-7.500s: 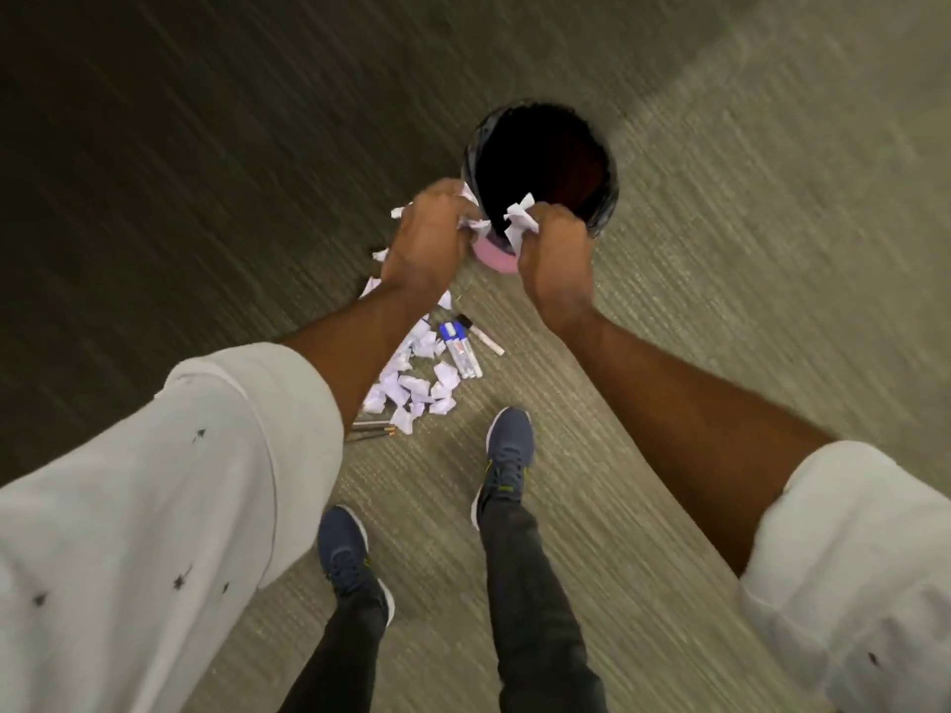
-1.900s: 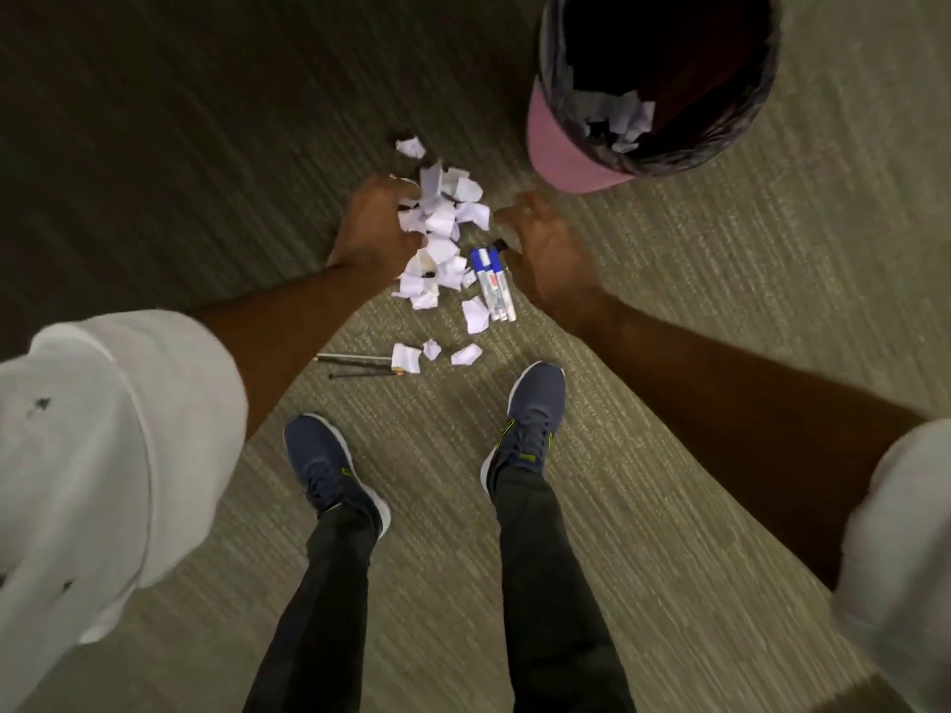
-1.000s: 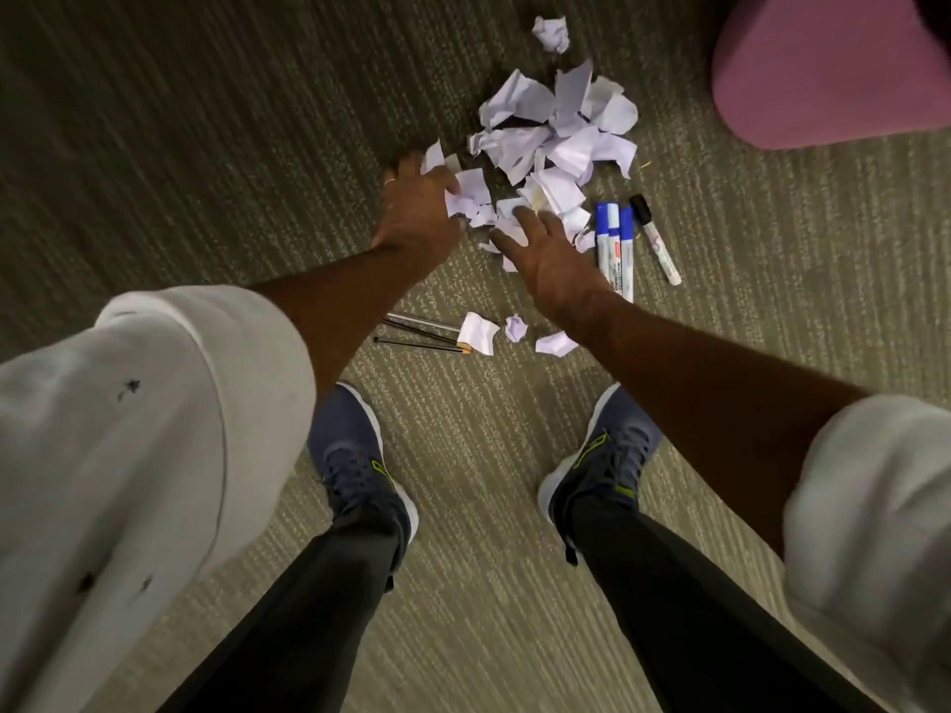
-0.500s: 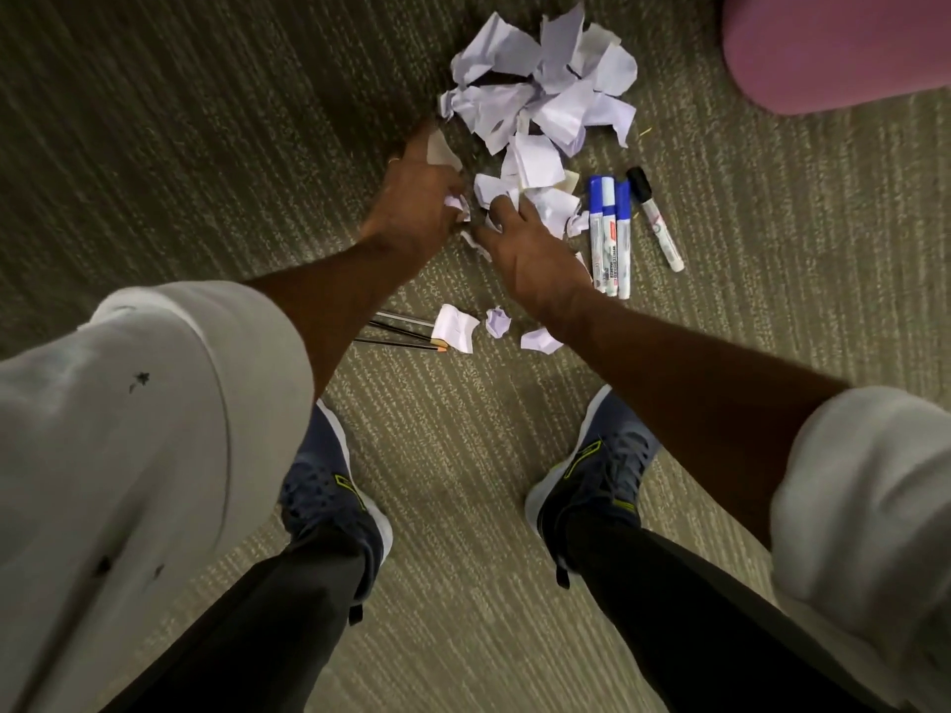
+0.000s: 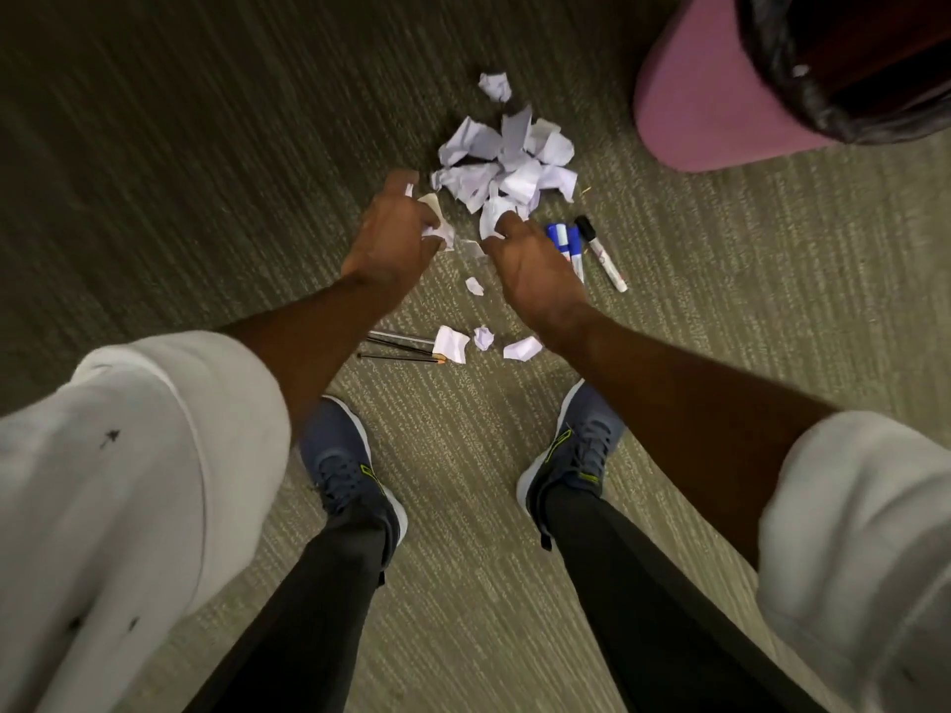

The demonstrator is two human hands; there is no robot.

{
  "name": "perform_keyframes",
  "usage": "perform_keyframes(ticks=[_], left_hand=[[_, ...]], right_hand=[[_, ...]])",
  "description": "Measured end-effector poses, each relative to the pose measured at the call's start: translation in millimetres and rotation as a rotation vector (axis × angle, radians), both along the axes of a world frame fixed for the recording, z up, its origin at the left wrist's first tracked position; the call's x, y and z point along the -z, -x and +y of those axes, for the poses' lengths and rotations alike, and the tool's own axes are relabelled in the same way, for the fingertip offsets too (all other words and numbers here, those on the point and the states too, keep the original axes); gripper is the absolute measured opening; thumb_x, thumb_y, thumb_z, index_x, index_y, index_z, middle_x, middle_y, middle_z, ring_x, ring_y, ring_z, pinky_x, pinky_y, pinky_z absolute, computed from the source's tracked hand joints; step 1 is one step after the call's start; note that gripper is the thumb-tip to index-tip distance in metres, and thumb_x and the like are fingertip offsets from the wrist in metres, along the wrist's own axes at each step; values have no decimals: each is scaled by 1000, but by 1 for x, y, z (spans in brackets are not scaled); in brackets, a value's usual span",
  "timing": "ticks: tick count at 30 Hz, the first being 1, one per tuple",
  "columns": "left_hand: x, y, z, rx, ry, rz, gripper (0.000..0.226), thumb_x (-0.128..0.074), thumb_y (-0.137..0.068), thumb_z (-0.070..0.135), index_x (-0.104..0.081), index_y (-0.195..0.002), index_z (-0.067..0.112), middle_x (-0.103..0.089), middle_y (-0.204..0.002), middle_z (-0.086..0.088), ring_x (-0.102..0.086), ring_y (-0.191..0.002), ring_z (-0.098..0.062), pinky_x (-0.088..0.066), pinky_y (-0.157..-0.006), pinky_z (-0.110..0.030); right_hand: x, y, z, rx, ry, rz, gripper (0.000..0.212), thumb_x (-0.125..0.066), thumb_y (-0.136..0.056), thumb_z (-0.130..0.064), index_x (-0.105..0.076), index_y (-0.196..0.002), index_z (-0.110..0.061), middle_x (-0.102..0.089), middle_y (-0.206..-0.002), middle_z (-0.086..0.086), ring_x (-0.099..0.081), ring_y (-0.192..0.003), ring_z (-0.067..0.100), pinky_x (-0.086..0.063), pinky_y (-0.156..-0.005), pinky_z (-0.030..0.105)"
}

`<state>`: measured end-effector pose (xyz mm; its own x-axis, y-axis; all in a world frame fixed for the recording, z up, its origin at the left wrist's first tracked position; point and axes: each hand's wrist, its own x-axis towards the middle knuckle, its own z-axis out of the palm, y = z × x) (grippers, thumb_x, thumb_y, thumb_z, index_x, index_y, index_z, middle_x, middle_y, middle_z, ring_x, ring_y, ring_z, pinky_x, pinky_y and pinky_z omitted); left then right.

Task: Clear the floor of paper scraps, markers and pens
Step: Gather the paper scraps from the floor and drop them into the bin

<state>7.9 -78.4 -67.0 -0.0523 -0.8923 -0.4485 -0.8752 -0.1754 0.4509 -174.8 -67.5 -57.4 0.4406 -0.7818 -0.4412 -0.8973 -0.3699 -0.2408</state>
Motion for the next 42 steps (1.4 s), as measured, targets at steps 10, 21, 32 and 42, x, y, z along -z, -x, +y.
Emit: perform_keyframes(ticks=[10,21,32,42], left_hand=[[-123,44,-36,-19,51,61,33,-75,-87,14,-69,-118,4,-38,-154,-2,-52,-132,-21,-41,-108,-25],[-212,151,-89,16,116,173,41,-75,-87,15,-63,-124,3,-44,-150,-2,-55,-128,-13,-37,-92,-6],[-220,253,-143,-69,152,235,31,-77,-84,32,-76,-109,15,-58,-129,-9,-55,-122,-16,-42,-92,-16],[-229,311,-188,-145,85,327,30,-80,-82,27,-77,-108,11,-73,-117,-2,-66,-111,-11,-47,-85,-13]], right_hand=[[-128,38,-34,116,89,-43,33,-52,-90,6,-64,-117,-8,-52,-126,12,-57,-110,29,-54,-80,38],[-206,142,-76,345,253,-49,33,-53,-93,6,-66,-121,-6,-58,-122,14,-61,-108,32,-53,-83,38],[-217,218,-115,584,249,-219,21,-52,-95,2,-70,-105,4,-61,-111,24,-60,-99,33,-45,-78,29],[-224,264,-148,718,156,-225,38,-53,-94,-4,-63,-130,-10,-49,-141,9,-57,-121,21,-49,-100,28]])
